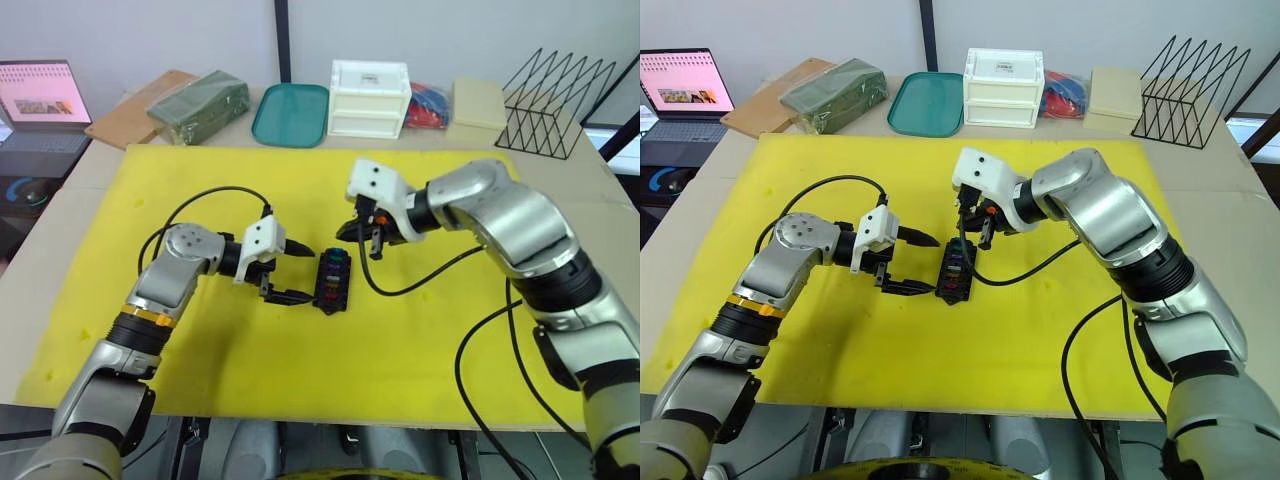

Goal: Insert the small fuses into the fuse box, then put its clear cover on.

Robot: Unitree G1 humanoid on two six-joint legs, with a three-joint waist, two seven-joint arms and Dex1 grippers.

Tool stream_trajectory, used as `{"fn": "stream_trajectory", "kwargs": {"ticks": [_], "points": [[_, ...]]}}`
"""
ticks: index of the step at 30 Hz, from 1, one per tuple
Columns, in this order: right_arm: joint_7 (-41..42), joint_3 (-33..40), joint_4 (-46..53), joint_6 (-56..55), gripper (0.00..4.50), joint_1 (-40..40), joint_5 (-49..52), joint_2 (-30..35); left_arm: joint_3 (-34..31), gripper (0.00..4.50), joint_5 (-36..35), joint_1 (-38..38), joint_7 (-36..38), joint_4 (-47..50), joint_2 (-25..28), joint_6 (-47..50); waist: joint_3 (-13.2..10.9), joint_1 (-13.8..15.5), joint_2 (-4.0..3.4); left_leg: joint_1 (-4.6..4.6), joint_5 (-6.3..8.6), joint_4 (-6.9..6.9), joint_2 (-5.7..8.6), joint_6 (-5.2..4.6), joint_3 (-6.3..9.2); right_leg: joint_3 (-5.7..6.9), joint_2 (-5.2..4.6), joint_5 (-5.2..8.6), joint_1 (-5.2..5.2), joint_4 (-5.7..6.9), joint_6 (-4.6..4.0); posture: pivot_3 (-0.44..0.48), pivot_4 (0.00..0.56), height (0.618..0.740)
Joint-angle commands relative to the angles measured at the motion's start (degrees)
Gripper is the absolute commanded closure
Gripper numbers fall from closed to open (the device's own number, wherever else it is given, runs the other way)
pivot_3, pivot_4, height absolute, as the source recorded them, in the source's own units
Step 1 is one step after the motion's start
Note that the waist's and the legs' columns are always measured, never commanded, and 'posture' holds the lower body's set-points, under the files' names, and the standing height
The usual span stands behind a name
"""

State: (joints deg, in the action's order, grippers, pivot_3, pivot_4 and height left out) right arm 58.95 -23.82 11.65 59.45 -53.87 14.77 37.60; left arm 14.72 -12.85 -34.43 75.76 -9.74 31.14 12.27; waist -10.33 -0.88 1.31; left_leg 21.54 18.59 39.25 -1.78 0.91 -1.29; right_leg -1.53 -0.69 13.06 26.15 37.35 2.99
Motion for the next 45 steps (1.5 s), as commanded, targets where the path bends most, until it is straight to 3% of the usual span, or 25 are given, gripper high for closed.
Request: {"fn": "stream_trajectory", "kwargs": {"ticks": [1, 28, 45], "points": [[-1.02, 2.91, 0.79, -3.75, 4.46, 1.75, 0.82, -0.9, -1.46, 0.0, -0.94, -0.12, -0.22, 1.42, 0.55, 0.27, 0.0, -0.04, 0.0, 0.0, 0.0, 0.0, 0.0, 0.0, 0.0, -0.01, 0.0, 0.0, 0.0, 0.02, 0.0, 0.0, 0.15, 0.74], [-1.72, 2.7, -6.62, -13.56, 4.46, 10.41, -0.62, -2.01, -1.31, 0.0, -1.11, 0.05, -0.13, 2.09, 0.91, 0.61, 0.01, -0.03, 0.01, -0.05, 0.0, 0.0, 0.0, 0.0, 0.0, -0.01, 0.01, 0.0, -0.04, 0.04, 0.0, 0.0, 0.15, 0.74], [-1.09, 0.19, -8.61, -10.9, 4.46, 9.56, -2.54, -2.08, -1.26, 0.0, -1.38, 0.64, -0.17, 3.05, 0.82, 0.89, 0.04, 0.07, 0.01, -0.19, 0.0, 0.0, 0.01, 0.0, 0.02, 0.01, 0.01, 0.0, -0.24, -0.01, 0.0, 0.0, 0.15, 0.74]]}}
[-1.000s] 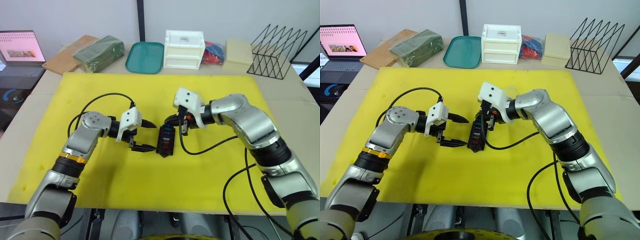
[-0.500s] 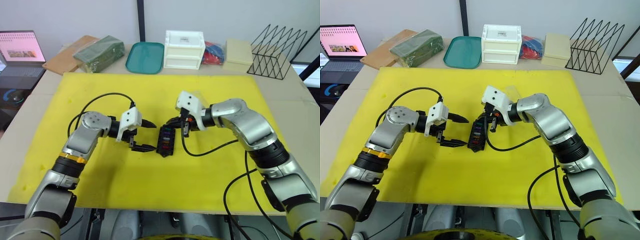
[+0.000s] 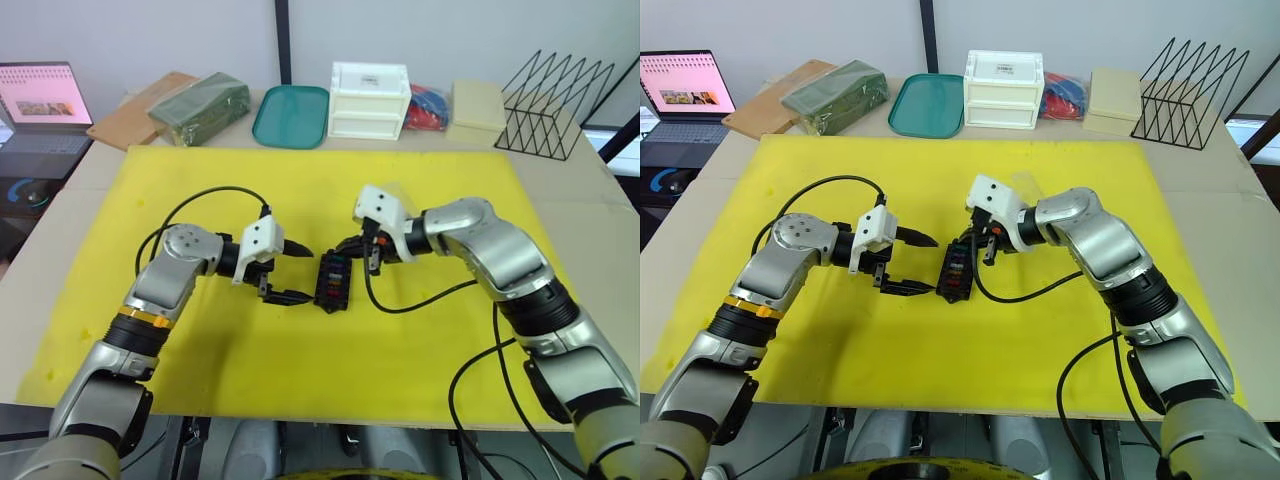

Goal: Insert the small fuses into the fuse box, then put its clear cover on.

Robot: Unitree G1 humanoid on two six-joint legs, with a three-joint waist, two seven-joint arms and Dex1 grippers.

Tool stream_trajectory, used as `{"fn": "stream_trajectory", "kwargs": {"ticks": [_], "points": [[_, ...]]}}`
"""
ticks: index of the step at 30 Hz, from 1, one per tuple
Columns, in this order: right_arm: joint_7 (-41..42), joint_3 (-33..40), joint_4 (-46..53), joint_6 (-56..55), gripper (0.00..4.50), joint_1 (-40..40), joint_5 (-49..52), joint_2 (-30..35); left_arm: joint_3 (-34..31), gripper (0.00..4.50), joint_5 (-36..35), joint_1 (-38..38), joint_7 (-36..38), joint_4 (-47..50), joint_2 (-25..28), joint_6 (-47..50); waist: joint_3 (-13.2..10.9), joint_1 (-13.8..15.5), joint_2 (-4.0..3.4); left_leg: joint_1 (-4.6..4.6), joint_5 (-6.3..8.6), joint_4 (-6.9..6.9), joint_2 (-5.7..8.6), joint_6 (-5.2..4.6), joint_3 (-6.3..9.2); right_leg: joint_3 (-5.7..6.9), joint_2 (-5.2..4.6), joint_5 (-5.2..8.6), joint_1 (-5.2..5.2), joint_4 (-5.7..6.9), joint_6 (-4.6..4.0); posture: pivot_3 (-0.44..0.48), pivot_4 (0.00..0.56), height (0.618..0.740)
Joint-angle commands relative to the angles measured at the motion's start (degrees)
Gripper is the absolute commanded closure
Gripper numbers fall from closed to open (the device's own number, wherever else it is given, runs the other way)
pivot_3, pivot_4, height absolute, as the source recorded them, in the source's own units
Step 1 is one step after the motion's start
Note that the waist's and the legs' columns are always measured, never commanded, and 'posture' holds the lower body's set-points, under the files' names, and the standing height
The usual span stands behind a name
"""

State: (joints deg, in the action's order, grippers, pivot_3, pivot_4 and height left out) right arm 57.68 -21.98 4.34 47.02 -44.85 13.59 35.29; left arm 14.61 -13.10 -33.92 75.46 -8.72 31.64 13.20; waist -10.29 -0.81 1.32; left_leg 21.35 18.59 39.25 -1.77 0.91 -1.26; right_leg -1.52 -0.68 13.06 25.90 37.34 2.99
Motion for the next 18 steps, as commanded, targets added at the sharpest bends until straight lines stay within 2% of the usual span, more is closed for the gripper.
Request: {"fn": "stream_trajectory", "kwargs": {"ticks": [1, 5, 13, 18], "points": [[0.21, -1.54, -1.31, 1.62, 4.46, 0.3, -1.26, 0.13, -1.16, 0.0, -1.14, 0.17, 0.11, 2.06, 0.33, 0.01, 0.0, 0.0, 0.0, 0.0, 0.0, 0.0, 0.0, 0.0, 0.0, 0.0, 0.0, 0.0, 0.0, 0.0, 0.0, 0.0, 0.15, 0.74], [0.5, -0.33, -0.44, 1.92, 4.46, -0.33, -0.15, -0.29, -1.22, 0.0, -1.15, 0.29, 0.07, 2.21, 0.4, 0.08, 0.0, -0.02, 0.0, 0.0, 0.0, 0.0, 0.0, 0.0, 0.0, 0.0, 0.0, 0.0, 0.0, 0.0, 0.0, 0.0, 0.15, 0.74], [1.77, 6.62, 6.8, 7.75, 4.46, -3.38, 7.72, -0.21, -3.0, 0.0, -3.27, 0.82, 0.28, 4.37, 1.73, 2.05, -0.01, -0.14, -0.01, 0.03, 0.0, 0.0, -0.02, 0.0, 0.01, 0.01, 0.0, 0.0, 0.03, 0.0, 0.0, 0.0, 0.15, 0.74], [2.31, 9.68, 10.03, 8.82, 4.46, -3.28, 9.45, 3.9, -6.31, 0.0, -6.07, 2.01, -0.14, 8.8, 5.23, 6.6, -0.01, -0.05, -0.01, 0.05, 0.0, 0.0, -0.02, 0.0, 0.02, 0.01, 0.0, 0.0, 0.04, 0.0, 0.0, 0.0, 0.15, 0.74]]}}
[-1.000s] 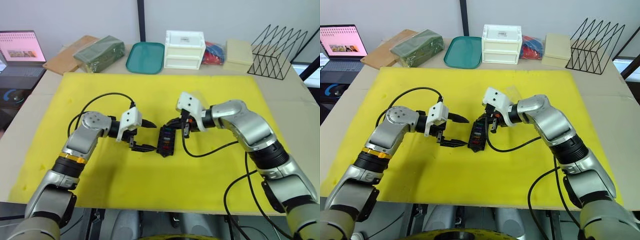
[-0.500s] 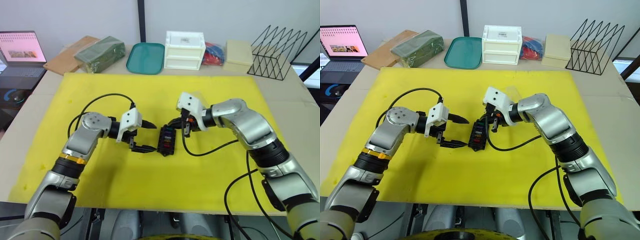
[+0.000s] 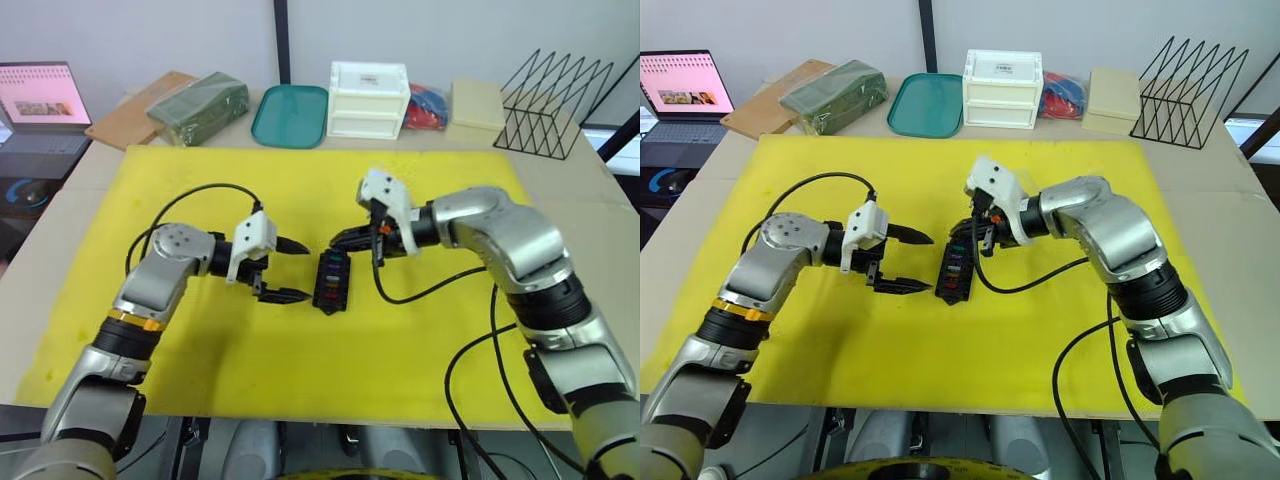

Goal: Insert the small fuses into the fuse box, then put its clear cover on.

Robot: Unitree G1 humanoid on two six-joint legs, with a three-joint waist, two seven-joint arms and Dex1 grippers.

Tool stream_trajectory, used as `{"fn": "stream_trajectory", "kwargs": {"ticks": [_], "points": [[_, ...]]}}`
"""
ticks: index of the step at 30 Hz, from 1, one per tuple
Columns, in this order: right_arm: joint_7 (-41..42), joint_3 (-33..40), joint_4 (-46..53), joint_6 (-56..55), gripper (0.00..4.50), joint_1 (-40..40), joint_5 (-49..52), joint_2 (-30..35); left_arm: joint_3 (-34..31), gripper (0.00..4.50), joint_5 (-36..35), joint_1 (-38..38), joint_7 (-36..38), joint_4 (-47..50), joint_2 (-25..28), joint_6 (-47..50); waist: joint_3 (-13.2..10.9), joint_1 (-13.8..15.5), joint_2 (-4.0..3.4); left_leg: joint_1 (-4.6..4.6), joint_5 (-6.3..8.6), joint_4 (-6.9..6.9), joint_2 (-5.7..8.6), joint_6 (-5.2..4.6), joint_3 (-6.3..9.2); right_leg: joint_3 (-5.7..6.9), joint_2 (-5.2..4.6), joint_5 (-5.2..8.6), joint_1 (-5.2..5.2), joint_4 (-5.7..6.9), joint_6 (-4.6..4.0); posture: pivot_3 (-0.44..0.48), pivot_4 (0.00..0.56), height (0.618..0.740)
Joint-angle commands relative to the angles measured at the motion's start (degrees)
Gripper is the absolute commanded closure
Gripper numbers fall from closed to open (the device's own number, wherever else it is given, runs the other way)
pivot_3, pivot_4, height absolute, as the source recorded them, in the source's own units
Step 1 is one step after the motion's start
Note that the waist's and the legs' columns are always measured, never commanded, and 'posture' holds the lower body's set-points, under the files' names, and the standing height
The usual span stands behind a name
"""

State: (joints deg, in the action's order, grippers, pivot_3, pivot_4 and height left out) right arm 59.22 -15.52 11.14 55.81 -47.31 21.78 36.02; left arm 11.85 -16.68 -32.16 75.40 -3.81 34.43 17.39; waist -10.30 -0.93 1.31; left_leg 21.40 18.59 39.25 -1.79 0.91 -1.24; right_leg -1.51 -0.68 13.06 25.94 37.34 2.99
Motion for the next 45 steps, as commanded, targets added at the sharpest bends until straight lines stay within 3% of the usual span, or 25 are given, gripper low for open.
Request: {"fn": "stream_trajectory", "kwargs": {"ticks": [1, 6, 9, 14, 20, 25, 29, 33, 37, 45], "points": [[0.84, 3.54, 3.81, -0.01, 4.46, -0.52, 1.4, 4.06, -4.07, 0.0, -2.94, 0.58, -0.2, 4.72, 3.21, 3.24, 0.0, 0.09, 0.0, 0.0, 0.0, 0.0, 0.0, 0.0, 0.0, 0.01, 0.0, 0.0, 0.01, -0.02, 0.0, 0.0, 0.15, 0.74], [2.34, 6.6, 7.92, -4.51, 4.46, 5.07, 0.51, 12.65, -10.2, 0.0, -7.19, 4.43, -1.79, 11.01, 10.18, 11.73, -0.01, 0.11, 0.01, 0.04, 0.01, -0.01, 0.0, -0.01, 0.01, 0.01, -0.01, 0.01, 0.0, -0.09, 0.01, 0.0, 0.15, 0.74], [4.43, 12.54, 10.51, -6.44, 3.85, 11.96, 1.86, 19.8, -17.23, 0.0, -10.16, 10.24, -2.32, 15.48, 16.74, 16.45, -0.03, 0.02, 0.02, 0.06, 0.01, -0.03, -0.02, -0.02, -0.01, -0.01, -0.02, 0.01, 0.04, -0.12, 0.02, 0.0, 0.15, 0.74], [5.92, 22.62, 11.82, -7.32, 2.08, 22.71, 3.24, 27.82, -28.45, 0.0, -13.44, 19.0, -2.96, 18.11, 23.41, 19.7, -0.04, 0.04, 0.02, -0.04, 0.01, -0.03, -0.03, -0.01, -0.04, -0.02, -0.01, 0.02, -0.03, -0.13, 0.01, 0.0, 0.15, 0.74], [5.61, 28.4, 10.6, -9.74, 0.03, 30.98, 1.92, 31.33, -34.88, 0.0, -13.51, 26.08, -3.58, 17.73, 25.68, 18.81, -0.04, -0.02, 0.01, -0.12, 0.01, -0.04, -0.03, -0.01, -0.08, -0.02, 0.02, 0.03, -0.12, -0.15, 0.01, 0.0, 0.15, 0.74], [3.93, 27.27, 9.45, -11.21, 0.03, 30.19, 1.46, 31.07, -34.74, 0.0, -14.57, 27.01, -4.9, 19.14, 24.6, 19.06, -0.04, 0.01, 0.02, -0.11, 0.01, -0.03, -0.03, -0.01, -0.08, -0.03, 0.02, 0.03, -0.12, -0.16, 0.01, 0.0, 0.15, 0.74], [-3.32, 18.82, 5.02, -8.27, 0.03, 18.97, -1.56, 24.52, -30.41, 0.0, -15.97, 24.24, -8.18, 22.47, 21.17, 18.89, -0.04, -0.34, 0.02, -0.15, 0.01, -0.03, -0.04, -0.01, -0.15, -0.1, 0.02, 0.03, -0.11, -0.15, 0.01, 0.0, 0.15, 0.74], [-10.06, 10.16, -7.76, -3.33, 0.03, 5.22, -6.4, 14.02, -23.52, 0.0, -17.08, 18.17, -9.32, 24.65, 17.49, 19.45, -0.04, -0.43, 0.04, -0.19, 0.0, -0.02, -0.03, 0.01, -0.16, -0.15, 0.08, 0.01, -0.17, -0.15, -0.01, 0.0, 0.15, 0.74], [-14.78, 6.0, -21.21, -1.85, 0.03, -4.51, -10.19, 5.77, -17.21, 0.0, -16.31, 12.7, -10.97, 24.74, 13.94, 19.19, -0.04, -0.03, 0.02, -0.01, -0.01, -0.03, -0.01, 0.02, -0.14, -0.14, 0.05, -0.01, 0.02, -0.09, -0.02, 0.0, 0.15, 0.74], [-21.7, 4.9, -40.16, -2.36, 0.03, -13.47, -15.24, -3.07, -12.39, 0.0, -15.34, 11.12, -13.65, 26.46, 11.19, 18.85, -0.03, 0.03, 0.03, 0.17, -0.01, -0.05, 0.0, 0.02, -0.18, -0.14, -0.06, -0.01, 0.24, -0.09, -0.01, 0.0, 0.15, 0.74]]}}
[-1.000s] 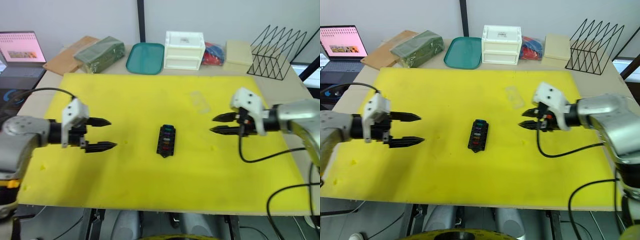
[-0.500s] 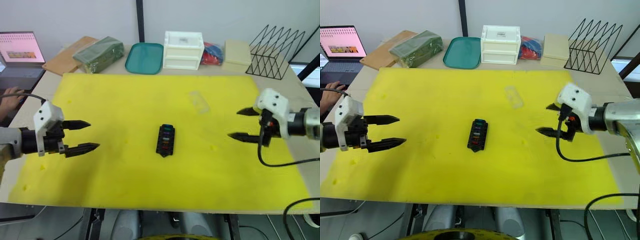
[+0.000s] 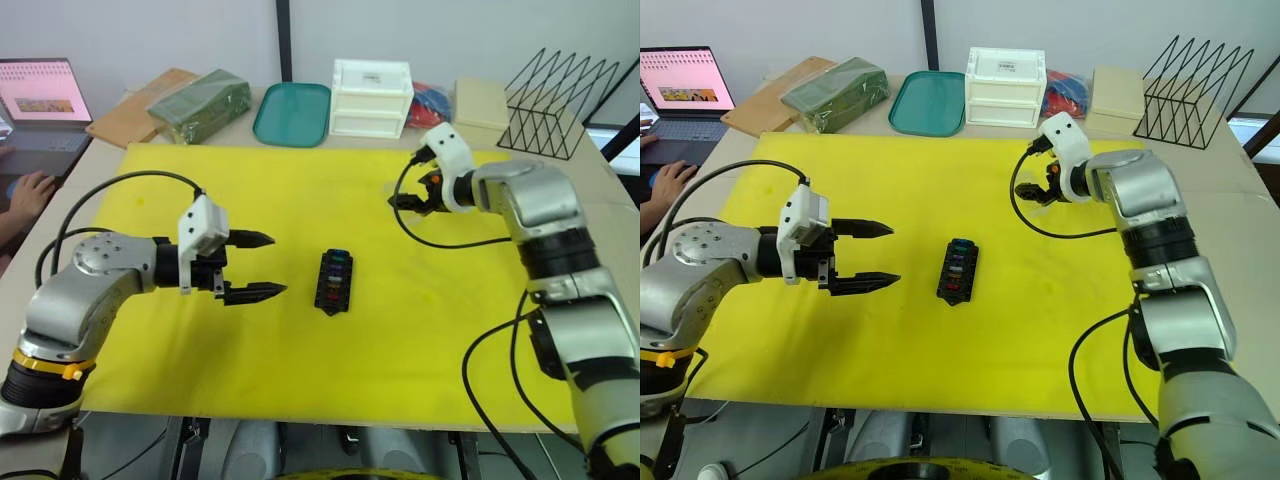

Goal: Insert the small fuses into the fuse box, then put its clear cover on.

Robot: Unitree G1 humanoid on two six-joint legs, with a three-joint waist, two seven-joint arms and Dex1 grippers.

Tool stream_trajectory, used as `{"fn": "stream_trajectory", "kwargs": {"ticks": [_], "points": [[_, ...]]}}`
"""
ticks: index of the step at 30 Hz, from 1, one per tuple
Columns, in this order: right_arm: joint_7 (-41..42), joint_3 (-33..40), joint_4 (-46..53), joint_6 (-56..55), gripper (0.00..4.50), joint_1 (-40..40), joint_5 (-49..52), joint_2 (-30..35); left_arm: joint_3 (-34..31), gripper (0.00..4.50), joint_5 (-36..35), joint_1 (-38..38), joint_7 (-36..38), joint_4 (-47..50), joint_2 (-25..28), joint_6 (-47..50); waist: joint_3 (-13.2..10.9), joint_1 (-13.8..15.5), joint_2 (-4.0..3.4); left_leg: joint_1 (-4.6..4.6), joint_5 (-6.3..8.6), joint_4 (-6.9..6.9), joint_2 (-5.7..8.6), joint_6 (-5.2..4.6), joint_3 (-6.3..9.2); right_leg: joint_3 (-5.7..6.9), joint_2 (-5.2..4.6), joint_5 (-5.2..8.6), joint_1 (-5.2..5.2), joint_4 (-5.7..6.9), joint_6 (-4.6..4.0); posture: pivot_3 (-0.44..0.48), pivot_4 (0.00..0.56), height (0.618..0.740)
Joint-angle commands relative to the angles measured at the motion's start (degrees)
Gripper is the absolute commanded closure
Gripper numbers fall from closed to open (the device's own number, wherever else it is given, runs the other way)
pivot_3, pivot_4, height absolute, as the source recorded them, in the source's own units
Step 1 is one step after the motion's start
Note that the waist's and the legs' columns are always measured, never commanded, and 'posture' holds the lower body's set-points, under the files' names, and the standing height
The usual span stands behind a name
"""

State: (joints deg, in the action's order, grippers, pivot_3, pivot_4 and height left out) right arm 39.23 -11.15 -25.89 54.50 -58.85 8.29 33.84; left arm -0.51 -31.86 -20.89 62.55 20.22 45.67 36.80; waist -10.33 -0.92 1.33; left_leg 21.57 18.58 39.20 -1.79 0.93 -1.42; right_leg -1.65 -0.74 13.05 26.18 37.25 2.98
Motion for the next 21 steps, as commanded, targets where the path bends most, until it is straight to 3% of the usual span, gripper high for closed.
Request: {"fn": "stream_trajectory", "kwargs": {"ticks": [1, 9, 12, 18, 21], "points": [[-1.92, 0.49, -4.43, -1.1, 0.03, -2.26, -2.05, -1.48, 0.09, 0.0, -0.22, 0.03, -1.04, 2.72, -0.09, -0.49, 0.0, 0.0, 0.0, -0.01, 0.0, 0.0, 0.0, 0.0, 0.01, 0.0, 0.0, 0.0, -0.02, 0.01, 0.0, 0.0, 0.15, 0.74], [-3.58, 1.05, -9.83, -1.94, 0.03, -2.73, -2.87, -6.16, 0.71, 0.0, -0.16, 3.1, -3.57, 5.62, -0.74, -0.61, 0.01, -0.58, -0.02, -0.1, 0.0, 0.0, -0.02, 0.0, 0.01, -0.04, 0.04, 0.0, -0.02, 0.13, -0.01, 0.0, 0.15, 0.74], [-4.12, 1.52, -11.05, -2.62, 0.63, -2.82, -3.38, -6.93, 1.33, 0.0, 0.9, 5.28, -5.97, 6.84, -1.8, -1.05, 0.02, -0.87, -0.02, -0.13, 0.0, 0.01, -0.02, 0.01, 0.02, -0.06, 0.04, -0.01, -0.04, 0.17, -0.01, 0.0, 0.15, 0.74], [-2.21, 1.4, -4.64, 0.4, 2.64, -1.91, -2.76, -5.95, 2.9, 0.0, 0.82, 10.49, -14.75, 12.9, -6.17, 2.62, 0.01, -1.58, -0.02, -0.14, 0.0, 0.01, -0.03, 0.01, 0.13, -0.12, 0.01, -0.01, -0.04, 0.19, -0.01, 0.0, 0.15, 0.74], [-1.51, 1.55, 0.05, 3.33, 2.62, -1.56, -2.25, -5.28, 6.83, 0.0, 2.49, 13.37, -20.94, 16.86, -9.57, 5.78, 0.01, -1.58, -0.02, -0.14, 0.0, 0.01, -0.03, 0.01, 0.15, -0.17, -0.01, -0.01, -0.04, 0.2, 0.0, 0.0, 0.15, 0.74]]}}
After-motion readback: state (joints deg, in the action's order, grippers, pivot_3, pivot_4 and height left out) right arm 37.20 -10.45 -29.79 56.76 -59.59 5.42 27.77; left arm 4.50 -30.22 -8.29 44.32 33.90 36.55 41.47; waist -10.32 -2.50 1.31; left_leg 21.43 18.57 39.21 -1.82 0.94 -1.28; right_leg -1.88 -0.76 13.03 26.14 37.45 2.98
